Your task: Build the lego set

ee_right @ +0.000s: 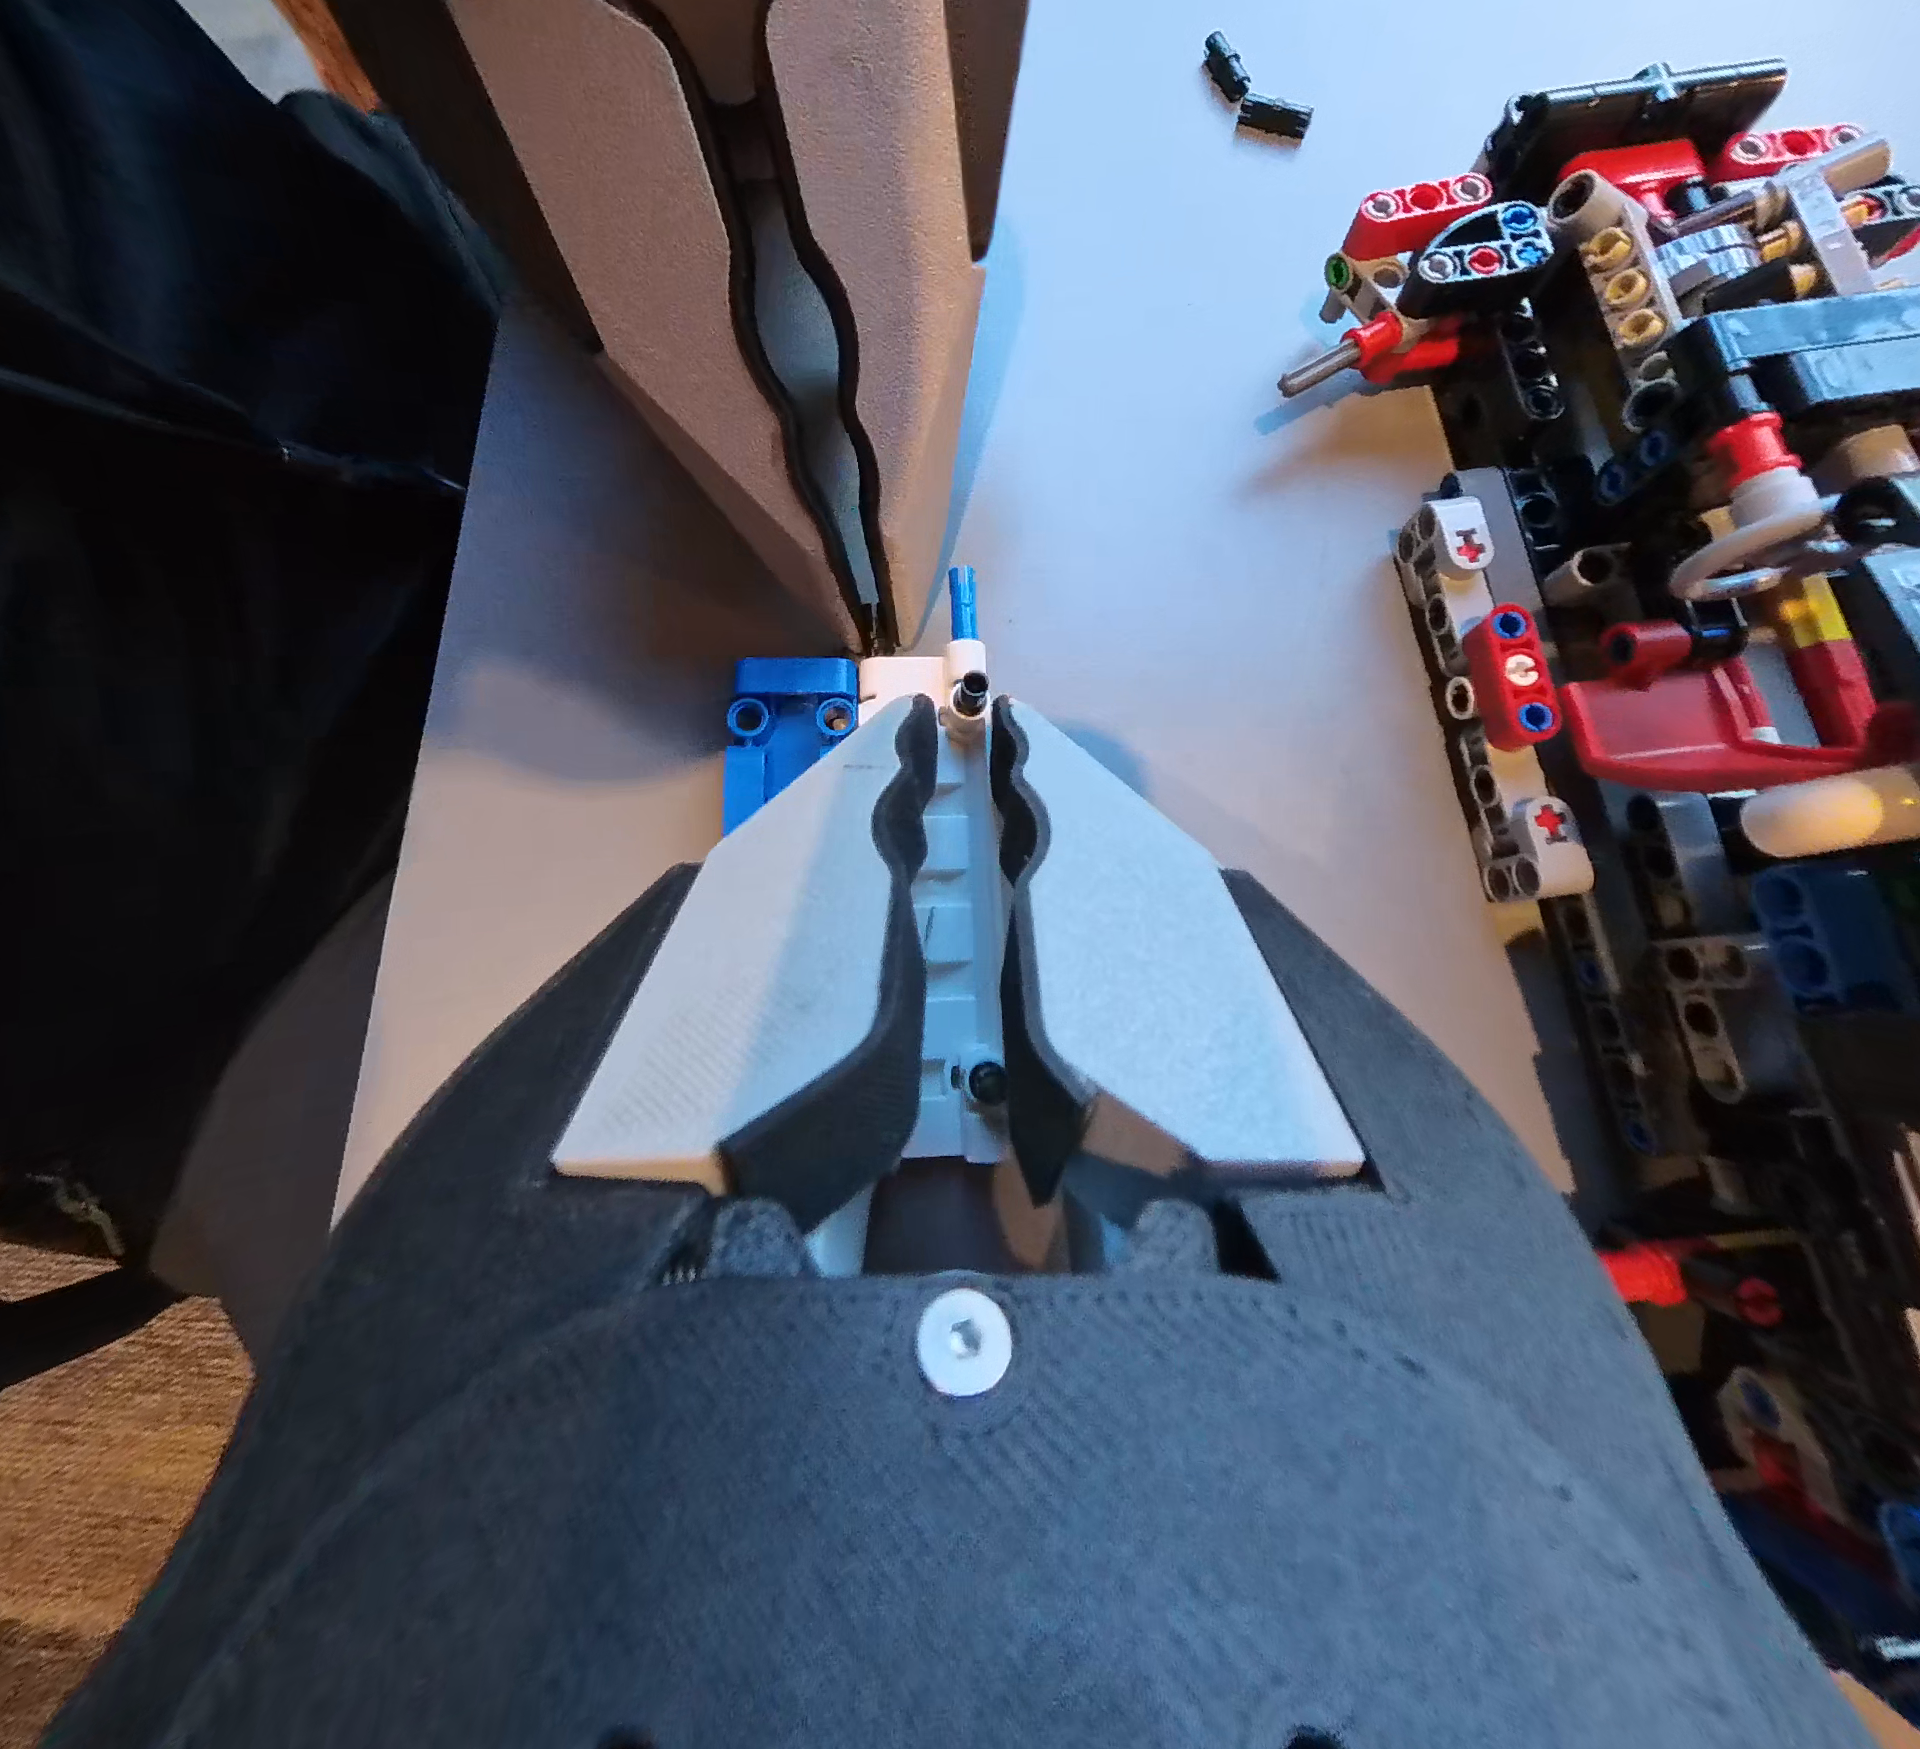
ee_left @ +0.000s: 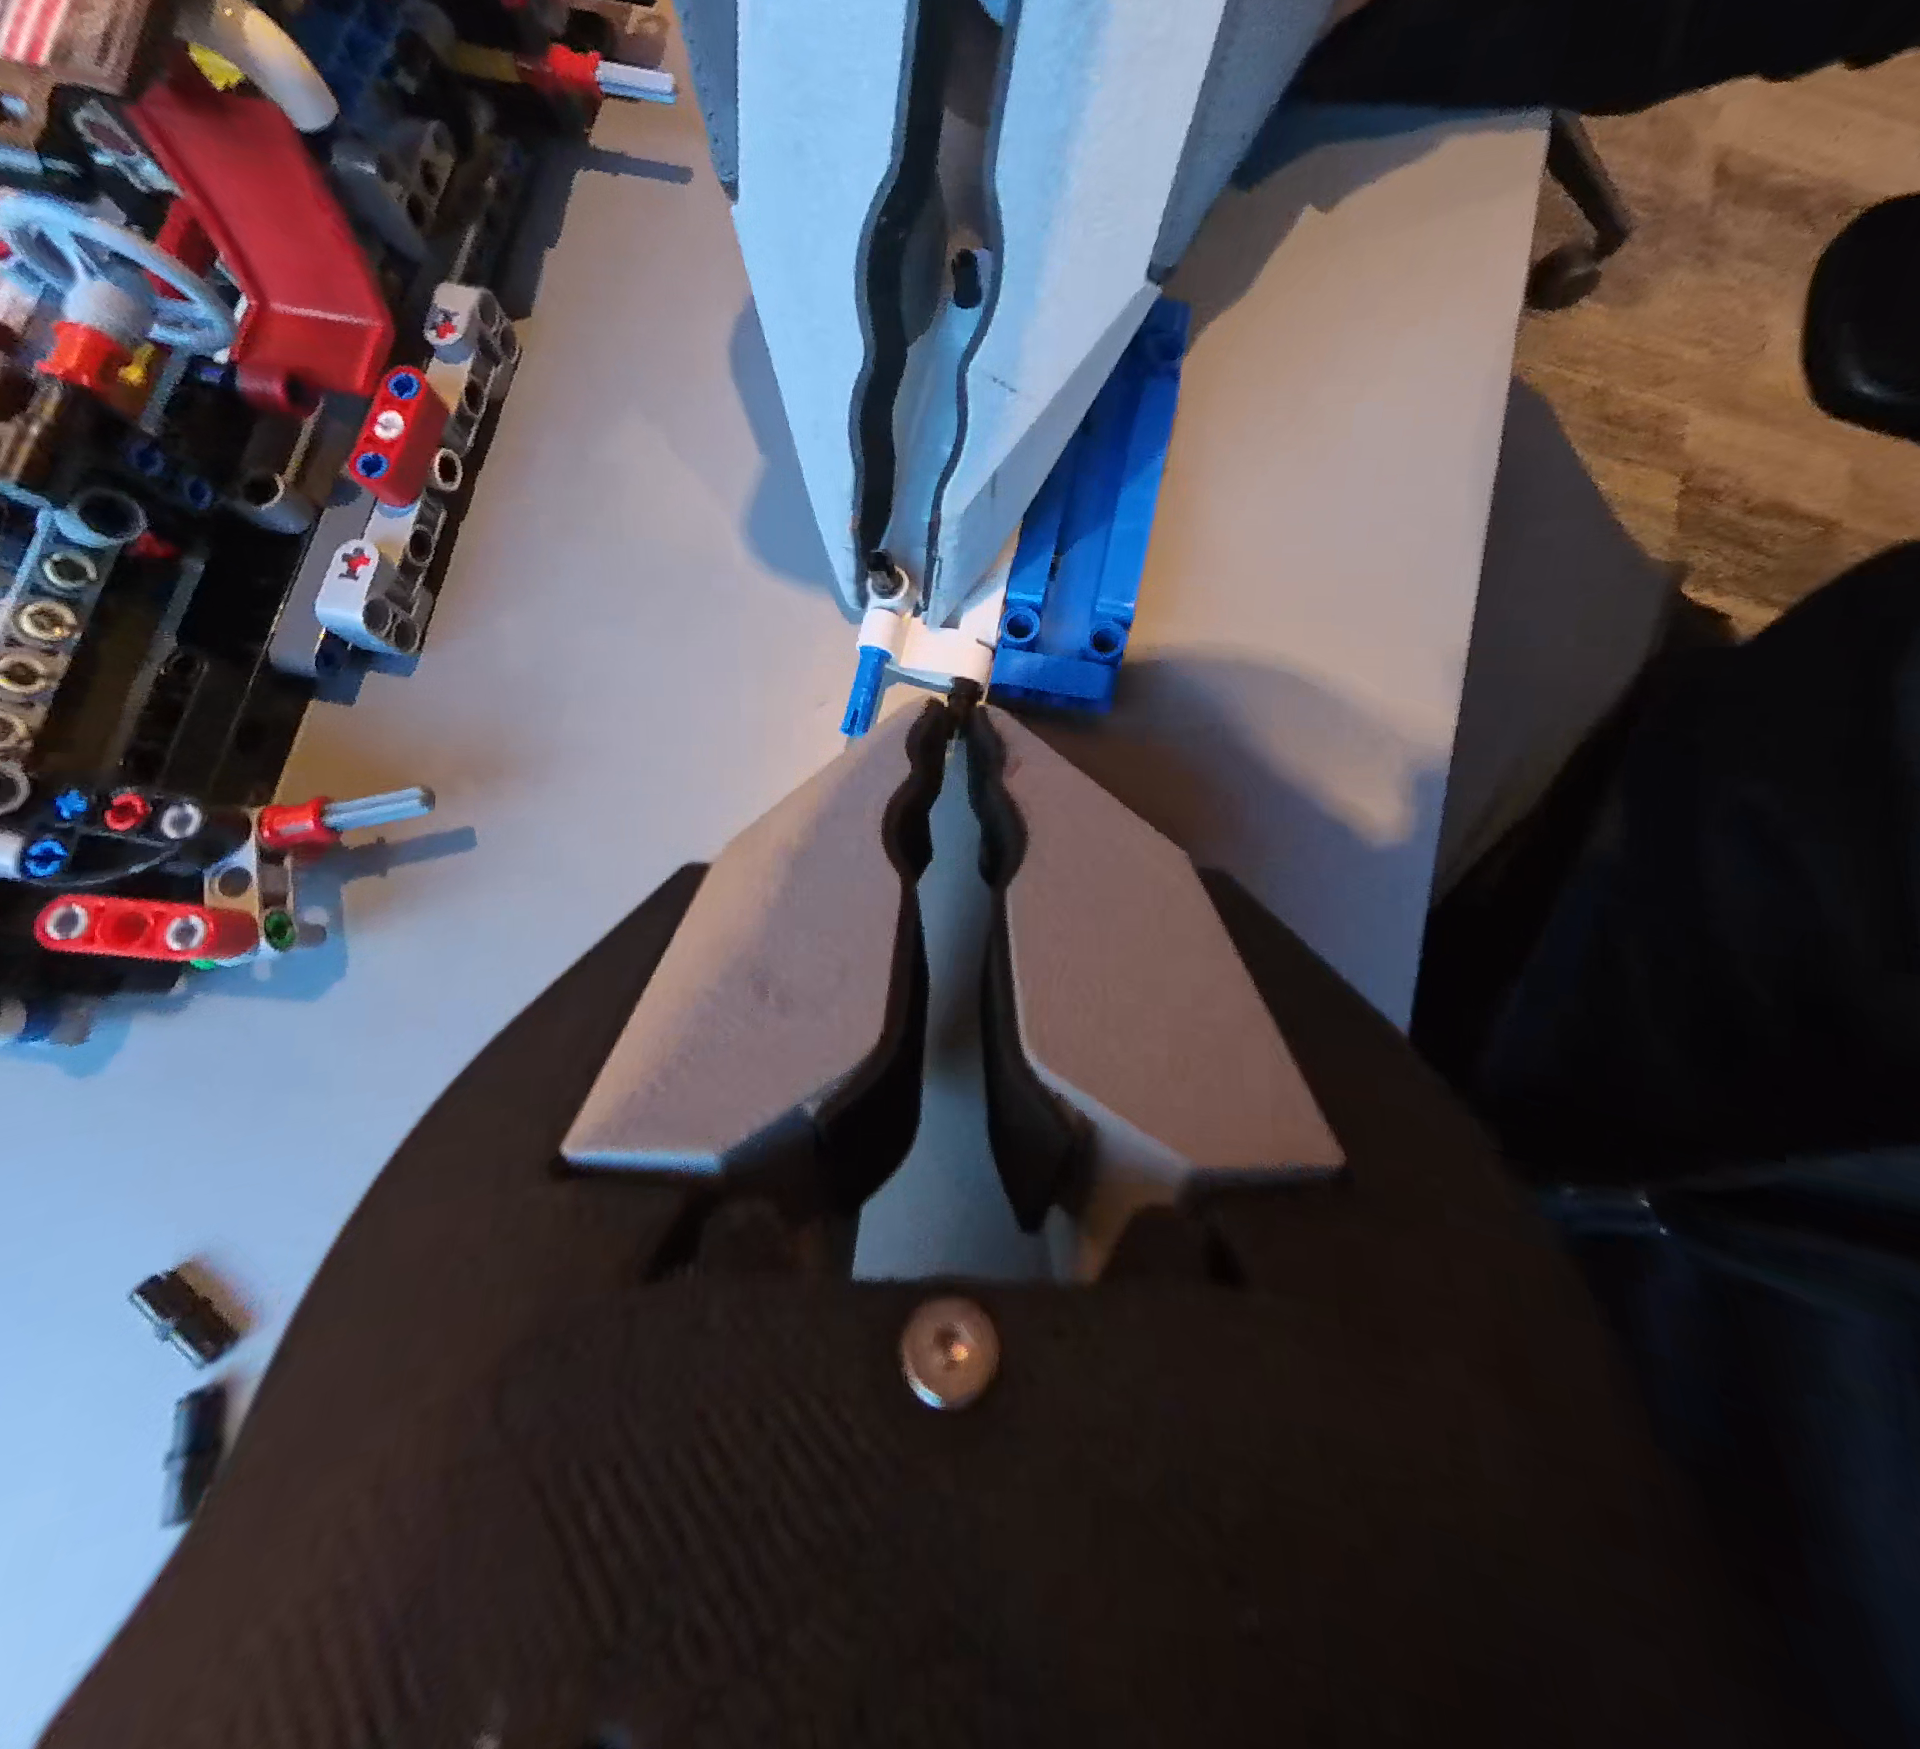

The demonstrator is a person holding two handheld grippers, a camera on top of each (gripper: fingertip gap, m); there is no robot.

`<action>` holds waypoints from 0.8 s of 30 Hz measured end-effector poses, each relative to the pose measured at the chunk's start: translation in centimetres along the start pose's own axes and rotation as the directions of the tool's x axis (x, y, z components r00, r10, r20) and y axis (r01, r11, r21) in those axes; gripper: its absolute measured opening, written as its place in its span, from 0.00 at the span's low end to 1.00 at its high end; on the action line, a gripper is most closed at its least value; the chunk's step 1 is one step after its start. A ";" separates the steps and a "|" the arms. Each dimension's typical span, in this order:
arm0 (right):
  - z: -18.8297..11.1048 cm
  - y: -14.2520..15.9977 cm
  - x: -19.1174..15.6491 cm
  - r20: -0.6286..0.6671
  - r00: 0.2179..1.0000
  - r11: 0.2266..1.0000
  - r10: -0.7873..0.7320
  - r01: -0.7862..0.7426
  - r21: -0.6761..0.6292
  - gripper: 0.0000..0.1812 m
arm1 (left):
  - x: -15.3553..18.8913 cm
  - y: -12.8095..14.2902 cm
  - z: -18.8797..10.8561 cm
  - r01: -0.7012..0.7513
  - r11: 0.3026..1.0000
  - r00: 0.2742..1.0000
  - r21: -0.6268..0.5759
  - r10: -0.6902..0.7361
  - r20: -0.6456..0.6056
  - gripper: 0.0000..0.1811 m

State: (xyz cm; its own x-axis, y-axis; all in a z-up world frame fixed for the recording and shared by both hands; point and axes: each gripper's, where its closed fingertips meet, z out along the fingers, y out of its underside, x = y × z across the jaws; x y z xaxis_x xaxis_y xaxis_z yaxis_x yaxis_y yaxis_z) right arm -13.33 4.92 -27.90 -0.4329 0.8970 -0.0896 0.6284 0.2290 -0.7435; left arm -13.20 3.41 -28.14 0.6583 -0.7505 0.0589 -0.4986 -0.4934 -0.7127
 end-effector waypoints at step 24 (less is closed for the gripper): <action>0.3 -0.1 -0.4 0.010 1.000 1.000 -0.023 0.023 0.005 0.04 | 0.0 0.6 -1.0 -0.147 0.988 0.987 -0.053 0.143 -0.077 0.00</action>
State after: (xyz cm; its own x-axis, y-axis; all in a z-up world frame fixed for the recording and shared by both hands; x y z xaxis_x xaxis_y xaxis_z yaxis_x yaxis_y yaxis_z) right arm -13.42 4.47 -27.97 -0.4535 0.8878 -0.0787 0.6148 0.2477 -0.7488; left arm -14.04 2.69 -27.90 0.5352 -0.8447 0.0101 -0.6191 -0.4003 -0.6756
